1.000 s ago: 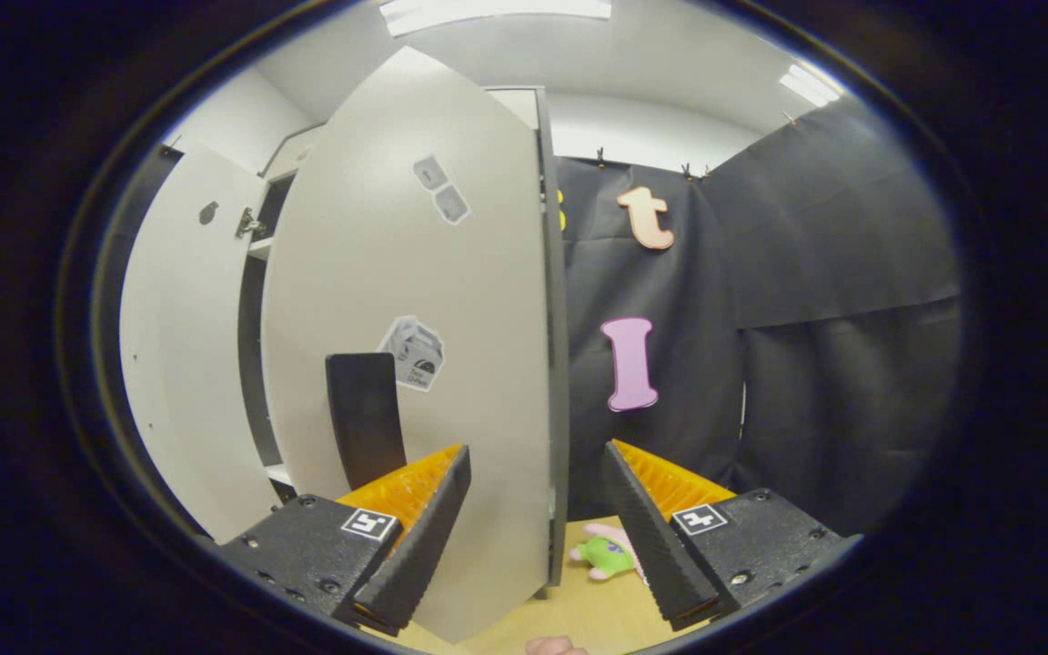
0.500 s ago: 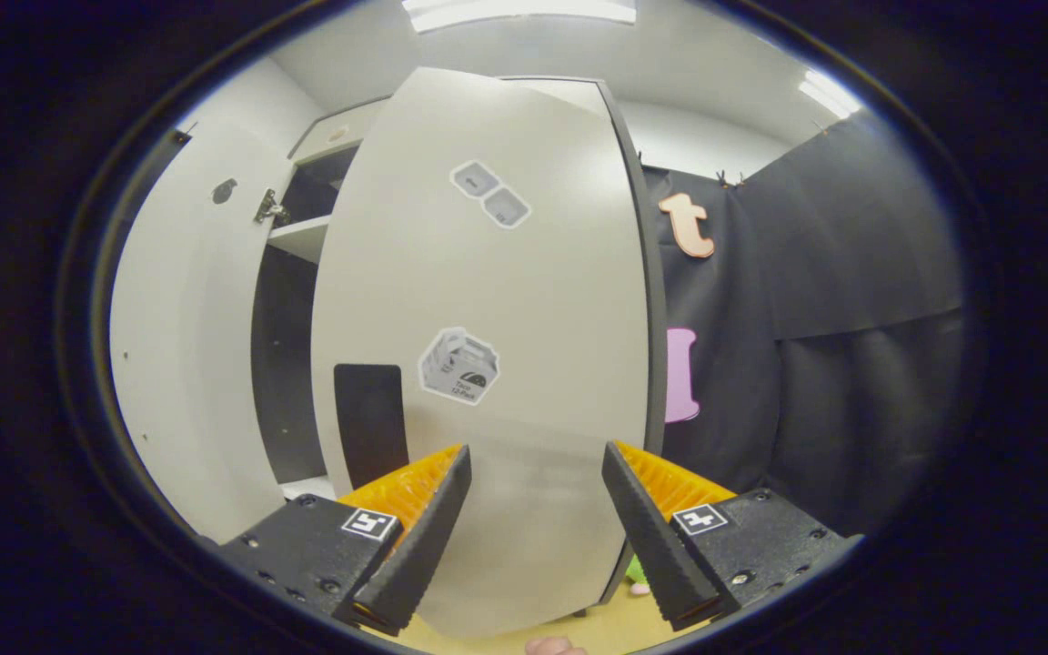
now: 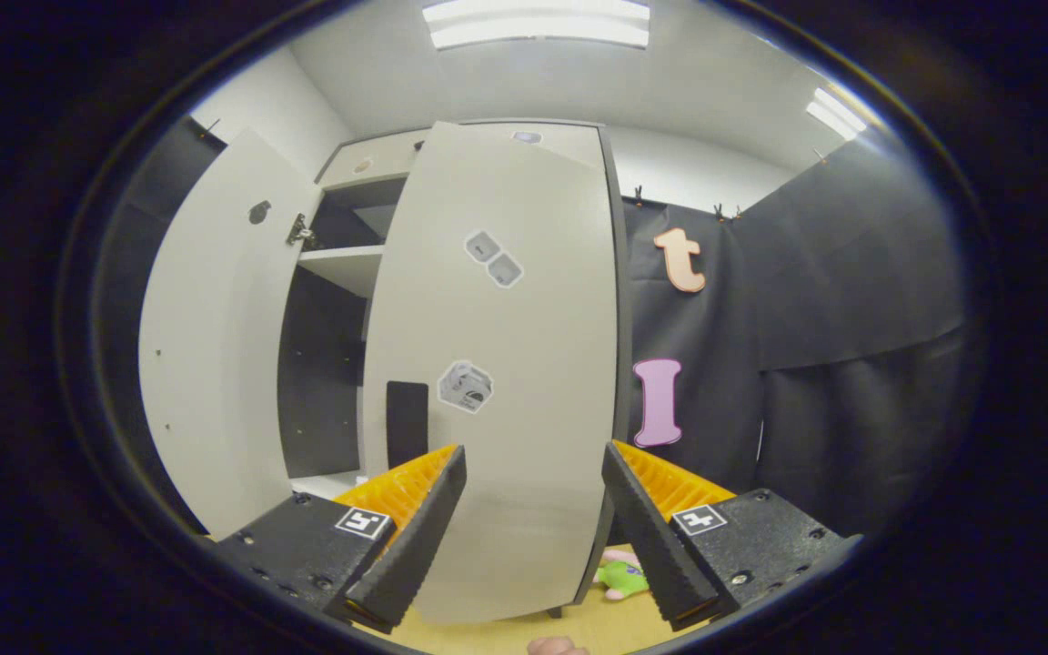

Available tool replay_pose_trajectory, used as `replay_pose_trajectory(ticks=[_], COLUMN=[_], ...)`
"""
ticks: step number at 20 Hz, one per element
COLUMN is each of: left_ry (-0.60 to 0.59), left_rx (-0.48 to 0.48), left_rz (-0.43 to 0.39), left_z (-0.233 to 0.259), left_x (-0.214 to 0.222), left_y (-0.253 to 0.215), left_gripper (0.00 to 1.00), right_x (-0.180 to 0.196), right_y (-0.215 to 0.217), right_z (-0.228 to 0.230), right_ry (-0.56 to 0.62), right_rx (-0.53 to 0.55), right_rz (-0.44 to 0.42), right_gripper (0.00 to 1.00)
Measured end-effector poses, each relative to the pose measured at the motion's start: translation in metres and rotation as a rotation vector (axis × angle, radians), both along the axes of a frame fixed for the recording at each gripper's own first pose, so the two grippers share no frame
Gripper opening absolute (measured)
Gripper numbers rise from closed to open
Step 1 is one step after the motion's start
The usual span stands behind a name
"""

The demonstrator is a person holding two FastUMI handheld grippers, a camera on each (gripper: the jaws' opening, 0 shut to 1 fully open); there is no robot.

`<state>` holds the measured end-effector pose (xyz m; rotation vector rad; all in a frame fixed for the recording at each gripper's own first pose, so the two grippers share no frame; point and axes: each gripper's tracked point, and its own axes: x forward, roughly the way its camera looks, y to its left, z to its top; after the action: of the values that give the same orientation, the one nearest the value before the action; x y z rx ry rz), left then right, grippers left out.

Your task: Grab one shoe with the right hand and put it into the shoe cabinet, grab the other shoe with the left hand and put it into the shoe cabinet; then close the right door with the right hand and the left door with the left hand.

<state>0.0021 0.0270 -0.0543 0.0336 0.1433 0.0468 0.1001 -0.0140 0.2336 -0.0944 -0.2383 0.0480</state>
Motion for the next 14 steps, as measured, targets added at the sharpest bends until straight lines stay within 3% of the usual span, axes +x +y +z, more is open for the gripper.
replay_pose_trajectory(ticks=[9,14], left_ry=[-0.015,-0.024], left_rx=[0.004,0.002], left_rz=[-0.051,-0.074], left_z=[0.004,0.008], left_x=[-0.008,-0.010], left_y=[-0.024,-0.034], left_gripper=[0.89,0.89], right_x=[-0.085,-0.110], right_y=[0.020,0.011], right_z=[-0.078,-0.152], right_ry=[0.019,0.079], right_rx=[-0.001,0.018], right_rz=[0.014,-0.048], right_gripper=[0.98,0.98])
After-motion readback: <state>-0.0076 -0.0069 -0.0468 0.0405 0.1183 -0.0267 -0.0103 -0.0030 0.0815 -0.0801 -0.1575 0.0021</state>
